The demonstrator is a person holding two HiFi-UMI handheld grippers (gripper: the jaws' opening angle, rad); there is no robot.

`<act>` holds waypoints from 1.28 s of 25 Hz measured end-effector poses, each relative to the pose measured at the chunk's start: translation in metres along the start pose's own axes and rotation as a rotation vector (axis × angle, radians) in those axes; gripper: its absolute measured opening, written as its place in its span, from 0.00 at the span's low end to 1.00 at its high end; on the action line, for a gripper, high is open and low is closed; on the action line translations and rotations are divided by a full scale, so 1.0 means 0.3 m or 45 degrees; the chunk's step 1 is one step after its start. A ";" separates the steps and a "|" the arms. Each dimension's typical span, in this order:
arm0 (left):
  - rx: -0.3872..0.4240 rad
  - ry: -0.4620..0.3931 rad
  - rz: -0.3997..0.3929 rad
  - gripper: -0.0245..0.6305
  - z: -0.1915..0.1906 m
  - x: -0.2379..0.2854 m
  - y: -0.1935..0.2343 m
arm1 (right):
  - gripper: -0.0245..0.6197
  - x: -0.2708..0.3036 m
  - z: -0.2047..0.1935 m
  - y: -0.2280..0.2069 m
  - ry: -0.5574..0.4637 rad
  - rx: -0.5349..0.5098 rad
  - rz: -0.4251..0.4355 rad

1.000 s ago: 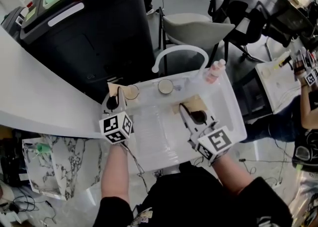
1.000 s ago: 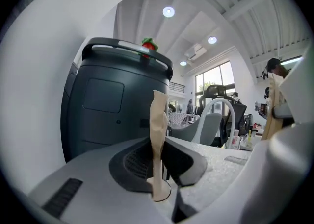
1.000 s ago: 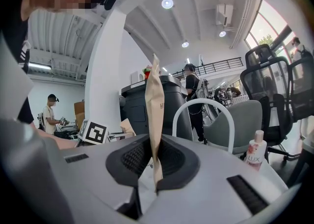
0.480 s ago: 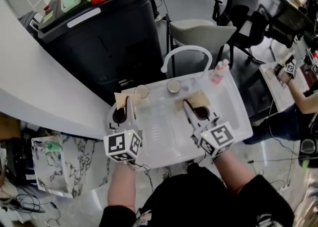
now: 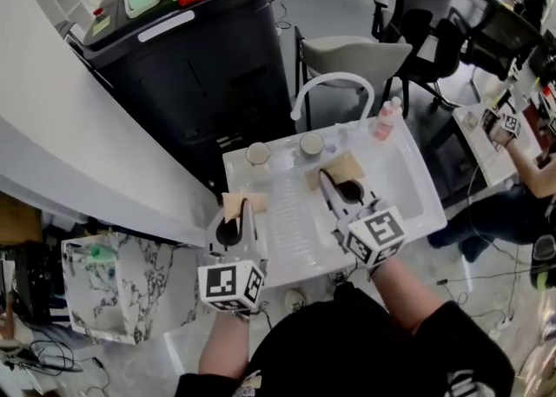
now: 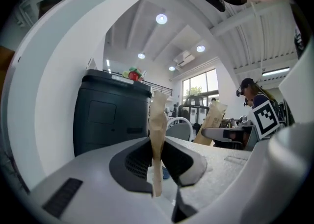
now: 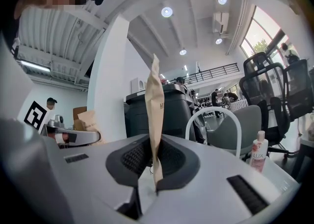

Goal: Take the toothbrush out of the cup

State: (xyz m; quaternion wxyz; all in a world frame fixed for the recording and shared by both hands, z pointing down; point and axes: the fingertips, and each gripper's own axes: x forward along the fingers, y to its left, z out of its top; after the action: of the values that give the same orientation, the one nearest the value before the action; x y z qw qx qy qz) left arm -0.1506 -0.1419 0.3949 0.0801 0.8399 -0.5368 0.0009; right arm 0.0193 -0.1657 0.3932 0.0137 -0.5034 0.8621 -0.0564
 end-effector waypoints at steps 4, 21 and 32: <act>-0.019 0.031 -0.037 0.11 -0.042 -0.068 -0.004 | 0.08 -0.018 -0.019 0.052 0.000 0.006 -0.019; -0.001 0.054 -0.222 0.11 -0.085 -0.215 -0.116 | 0.08 -0.289 -0.029 0.141 0.012 -0.022 -0.201; 0.046 0.036 -0.138 0.11 -0.119 -0.461 -0.485 | 0.08 -0.701 0.009 0.149 -0.046 -0.025 -0.082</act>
State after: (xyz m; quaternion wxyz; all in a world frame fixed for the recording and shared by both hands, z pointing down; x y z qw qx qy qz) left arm -0.0749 0.0475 0.3987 0.0724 0.8690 -0.4891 0.0183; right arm 0.0844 0.0385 0.3787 0.0224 -0.5319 0.8456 -0.0392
